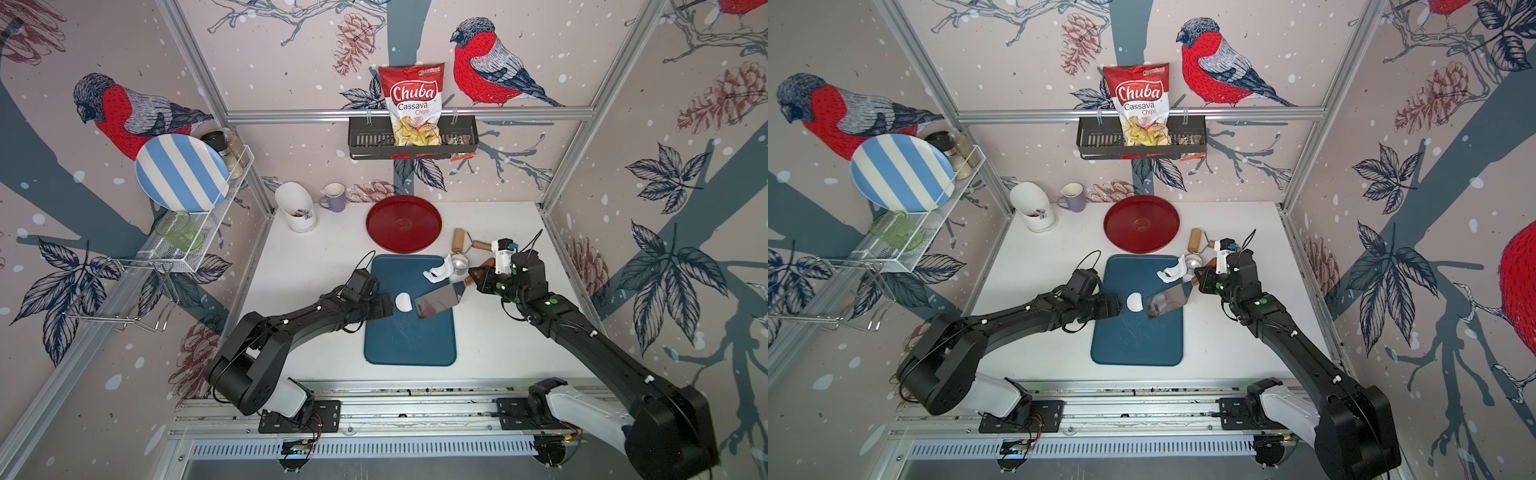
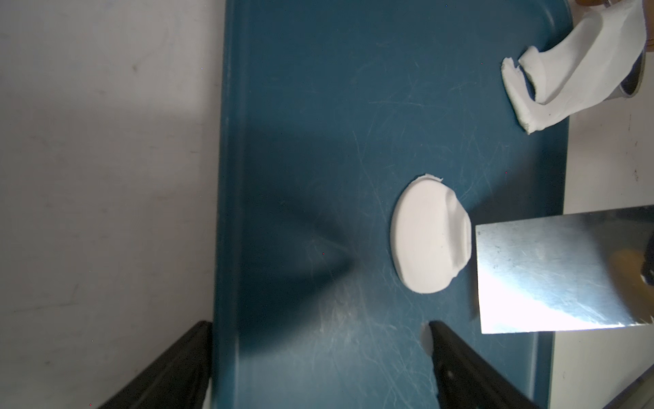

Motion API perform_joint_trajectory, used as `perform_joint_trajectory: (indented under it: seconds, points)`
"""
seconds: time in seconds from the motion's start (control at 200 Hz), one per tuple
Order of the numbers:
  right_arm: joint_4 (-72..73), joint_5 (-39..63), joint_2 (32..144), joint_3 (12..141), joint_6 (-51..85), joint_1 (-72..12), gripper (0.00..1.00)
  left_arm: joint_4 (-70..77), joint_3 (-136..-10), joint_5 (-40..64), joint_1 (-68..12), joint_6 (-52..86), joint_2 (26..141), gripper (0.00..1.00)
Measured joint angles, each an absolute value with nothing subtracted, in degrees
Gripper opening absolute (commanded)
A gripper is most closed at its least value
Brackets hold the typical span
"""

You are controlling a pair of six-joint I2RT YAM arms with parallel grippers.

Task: Roll out the dumpling wrappers from the dough
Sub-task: Scoop the dumpling wrapper from the work surface.

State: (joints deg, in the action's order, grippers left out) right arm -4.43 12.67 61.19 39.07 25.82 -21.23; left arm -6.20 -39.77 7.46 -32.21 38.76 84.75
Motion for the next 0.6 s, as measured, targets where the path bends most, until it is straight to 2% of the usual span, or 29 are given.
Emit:
perform_joint_trajectory:
  seconds: [0.6]
  points:
    - [-1.2,12.4,62.6,36.9,27.1,-23.9,0.0,-6.2,-39.8,7.5,-32.2,38.8,84.8,0.95]
